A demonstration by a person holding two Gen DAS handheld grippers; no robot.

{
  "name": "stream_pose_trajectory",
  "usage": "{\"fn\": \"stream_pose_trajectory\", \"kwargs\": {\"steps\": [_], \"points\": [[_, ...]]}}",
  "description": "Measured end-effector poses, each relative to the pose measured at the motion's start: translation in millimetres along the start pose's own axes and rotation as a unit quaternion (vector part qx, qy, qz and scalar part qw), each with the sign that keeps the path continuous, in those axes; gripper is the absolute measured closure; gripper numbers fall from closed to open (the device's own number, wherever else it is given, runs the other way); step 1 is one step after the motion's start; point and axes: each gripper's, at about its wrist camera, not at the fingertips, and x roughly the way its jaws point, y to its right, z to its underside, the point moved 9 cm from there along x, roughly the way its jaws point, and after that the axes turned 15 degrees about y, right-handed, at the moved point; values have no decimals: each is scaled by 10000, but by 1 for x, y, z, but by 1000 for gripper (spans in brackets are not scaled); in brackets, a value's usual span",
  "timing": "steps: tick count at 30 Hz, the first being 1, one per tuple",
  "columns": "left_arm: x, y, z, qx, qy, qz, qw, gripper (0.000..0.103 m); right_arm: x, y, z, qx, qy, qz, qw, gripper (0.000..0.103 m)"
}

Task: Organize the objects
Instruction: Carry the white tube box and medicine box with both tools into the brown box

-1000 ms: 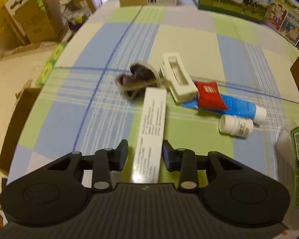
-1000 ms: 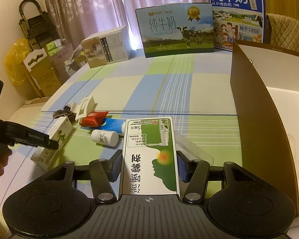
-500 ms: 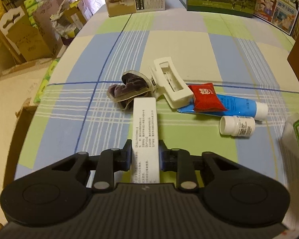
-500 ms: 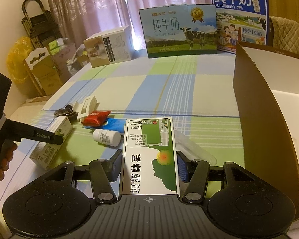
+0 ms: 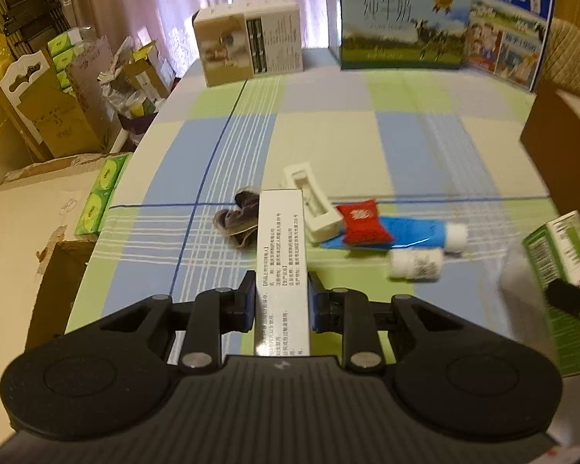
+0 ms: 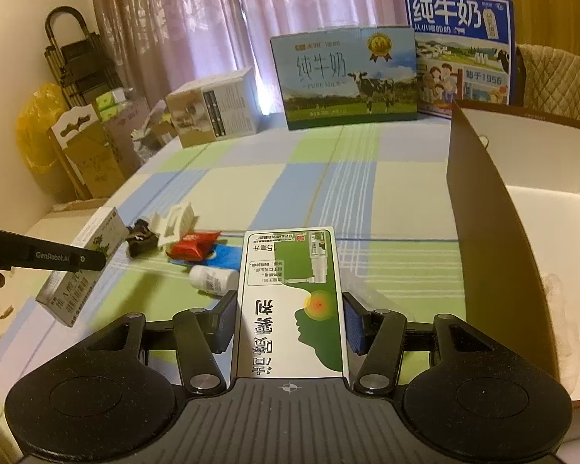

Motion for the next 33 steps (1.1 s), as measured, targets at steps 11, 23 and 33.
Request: {"fn": "stream_pose_trajectory", "kwargs": {"steps": [11, 23, 33], "points": [[-55, 42, -37, -211, 415, 565, 9973, 81, -46, -10, -55, 53, 769, -173, 9969, 51], [-79, 187, -99, 165, 793, 1745, 9813, 81, -105, 97, -118, 369, 1202, 361, 9914, 51], [-50, 316, -119, 375, 453, 2478, 9670, 81, -100, 208, -116, 653, 862, 1101, 9880, 51]]}}
